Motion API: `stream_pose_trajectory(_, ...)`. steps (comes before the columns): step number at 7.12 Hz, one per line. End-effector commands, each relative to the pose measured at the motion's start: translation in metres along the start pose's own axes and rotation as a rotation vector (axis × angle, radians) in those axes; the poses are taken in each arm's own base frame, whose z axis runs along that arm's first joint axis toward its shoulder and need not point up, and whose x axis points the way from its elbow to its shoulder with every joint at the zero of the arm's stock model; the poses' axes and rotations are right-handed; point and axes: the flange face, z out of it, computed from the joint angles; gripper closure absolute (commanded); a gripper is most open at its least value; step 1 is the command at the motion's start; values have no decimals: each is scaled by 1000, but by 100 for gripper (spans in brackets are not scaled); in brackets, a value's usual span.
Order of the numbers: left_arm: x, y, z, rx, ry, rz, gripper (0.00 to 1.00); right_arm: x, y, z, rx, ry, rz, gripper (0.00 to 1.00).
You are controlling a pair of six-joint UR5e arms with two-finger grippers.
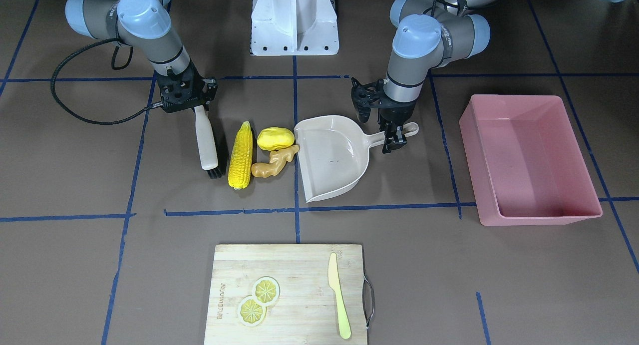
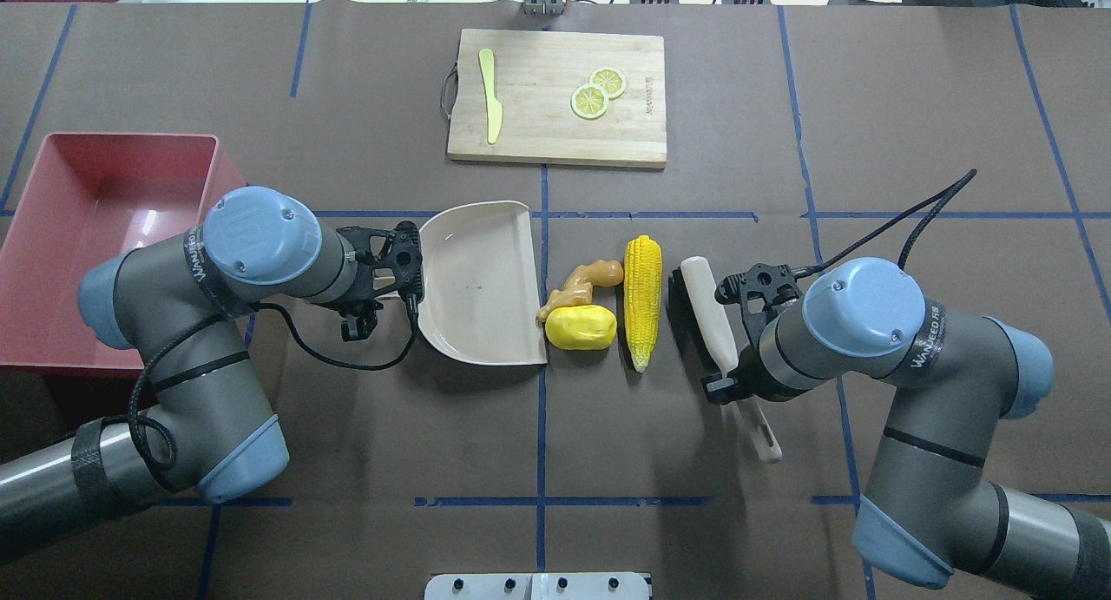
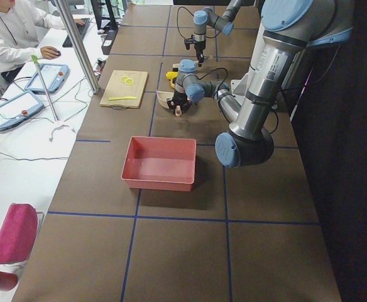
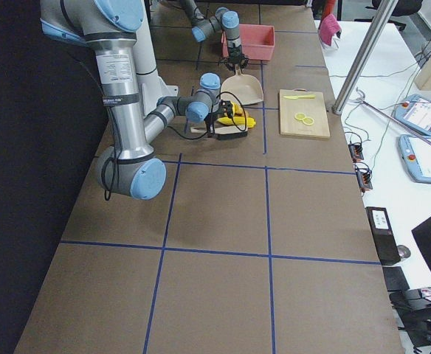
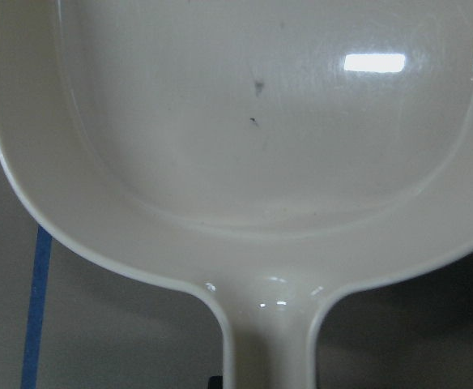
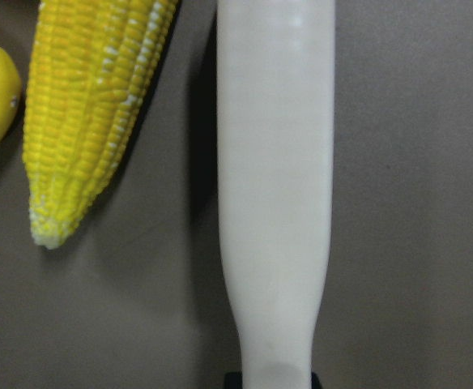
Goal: Sweep and dump trash into bin
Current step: 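Sweep the ginger, potato and corn into the dustpan with the right gripper's brush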
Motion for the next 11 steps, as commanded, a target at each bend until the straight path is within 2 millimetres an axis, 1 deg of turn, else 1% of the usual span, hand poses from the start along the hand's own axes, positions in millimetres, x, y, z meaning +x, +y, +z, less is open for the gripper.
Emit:
stream_pose_trajectory(1, -1, -9, 1, 3, -1, 0, 93, -19, 8, 3, -12, -16, 18, 100)
stream_pose_trajectory(2, -2, -13, 5, -3, -6, 1, 93, -27, 10, 5, -12, -21, 23, 100)
stream_pose_trajectory(3, 3, -15, 9, -8, 0, 7, 93, -37, 8, 7, -13, -20, 37, 100)
stream_pose_trajectory(4, 9, -19, 10, -17, 10, 12, 93, -51, 2, 4, -14, -20, 39, 100)
stream_pose_trajectory(6, 6, -51, -8, -52, 25, 8, 93, -64, -4, 2, -7, -27, 35, 100)
stream_pose_trajectory(7, 6, -50, -7, -58, 27, 8, 93, -70, -7, 5, -4, -25, 37, 100)
stream_pose_trajectory(8, 7, -55, -7, -54, 30, 8, 93, -80, -15, 9, -2, -27, 37, 100)
stream_pose_trajectory(9, 7, -59, -8, -66, 34, 7, 93, -87, -19, 12, 1, -27, 36, 100)
stream_pose_trajectory(10, 10, -65, -4, -74, 43, 8, 93, -95, -20, 11, 5, -35, 31, 100)
stream_pose_trajectory(11, 7, -79, -1, -74, 44, -1, 93, -107, -18, 8, 5, -50, 44, 100)
